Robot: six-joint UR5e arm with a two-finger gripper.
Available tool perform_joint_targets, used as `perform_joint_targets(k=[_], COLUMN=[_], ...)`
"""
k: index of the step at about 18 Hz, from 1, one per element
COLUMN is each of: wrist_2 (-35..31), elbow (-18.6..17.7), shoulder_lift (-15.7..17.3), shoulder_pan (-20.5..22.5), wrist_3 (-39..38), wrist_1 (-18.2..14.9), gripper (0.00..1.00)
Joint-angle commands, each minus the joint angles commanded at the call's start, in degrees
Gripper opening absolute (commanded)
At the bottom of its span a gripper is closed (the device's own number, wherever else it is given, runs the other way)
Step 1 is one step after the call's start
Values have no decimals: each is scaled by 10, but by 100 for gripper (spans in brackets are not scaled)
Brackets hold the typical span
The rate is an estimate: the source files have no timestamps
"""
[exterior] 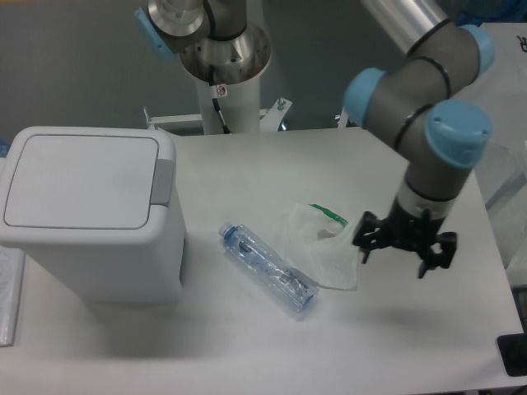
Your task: Open the trash can
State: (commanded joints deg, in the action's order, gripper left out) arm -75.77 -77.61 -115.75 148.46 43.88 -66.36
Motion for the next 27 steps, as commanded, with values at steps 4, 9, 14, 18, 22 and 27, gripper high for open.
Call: perform_joint_targets(k=[4,9,14,18,22,27], wrist_2=[19,45,56,69,68,68], elbow=[1,0,6,5,5,4], shoulder_lift=[10,16,17,20,20,20], shoulder_pan=[-34,-34,-35,-36,-38,-38], wrist_3=[-39,-41,-66,-76,-76,-76], wrist_1=[-12,-33,-33,-33,-33,-33], gripper=[100,100,100,100,100,100])
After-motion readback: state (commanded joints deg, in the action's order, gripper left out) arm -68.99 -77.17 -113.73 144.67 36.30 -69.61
